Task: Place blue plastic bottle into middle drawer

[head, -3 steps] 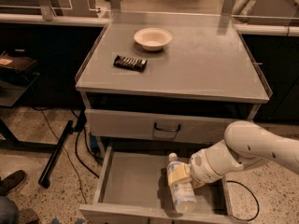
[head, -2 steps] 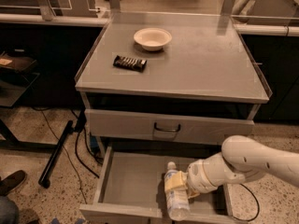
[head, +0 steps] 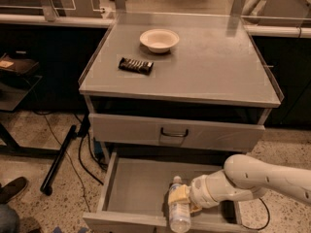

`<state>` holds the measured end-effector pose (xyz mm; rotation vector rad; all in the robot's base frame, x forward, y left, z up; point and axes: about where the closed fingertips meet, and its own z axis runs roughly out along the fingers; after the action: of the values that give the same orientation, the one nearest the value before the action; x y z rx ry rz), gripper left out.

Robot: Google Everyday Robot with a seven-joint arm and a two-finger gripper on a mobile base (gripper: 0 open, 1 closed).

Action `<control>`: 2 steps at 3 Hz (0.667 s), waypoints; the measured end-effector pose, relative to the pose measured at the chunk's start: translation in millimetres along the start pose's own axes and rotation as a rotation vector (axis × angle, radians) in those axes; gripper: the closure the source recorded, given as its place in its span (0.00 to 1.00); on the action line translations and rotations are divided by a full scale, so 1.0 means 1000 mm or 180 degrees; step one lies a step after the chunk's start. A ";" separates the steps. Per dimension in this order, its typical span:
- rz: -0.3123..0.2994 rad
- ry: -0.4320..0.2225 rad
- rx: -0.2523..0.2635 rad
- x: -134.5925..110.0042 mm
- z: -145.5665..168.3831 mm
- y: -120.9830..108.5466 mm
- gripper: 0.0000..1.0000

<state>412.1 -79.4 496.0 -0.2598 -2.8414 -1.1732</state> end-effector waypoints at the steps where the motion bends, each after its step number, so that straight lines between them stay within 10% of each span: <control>1: 0.0034 -0.0060 -0.0020 -0.002 -0.002 -0.001 1.00; 2: 0.0093 -0.0241 -0.0066 -0.018 -0.004 -0.001 1.00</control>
Offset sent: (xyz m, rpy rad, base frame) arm 0.0444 -0.0160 0.0003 0.0094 -0.0839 -0.1631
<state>430.1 -85.5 496.2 -0.3532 -2.8804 -1.2135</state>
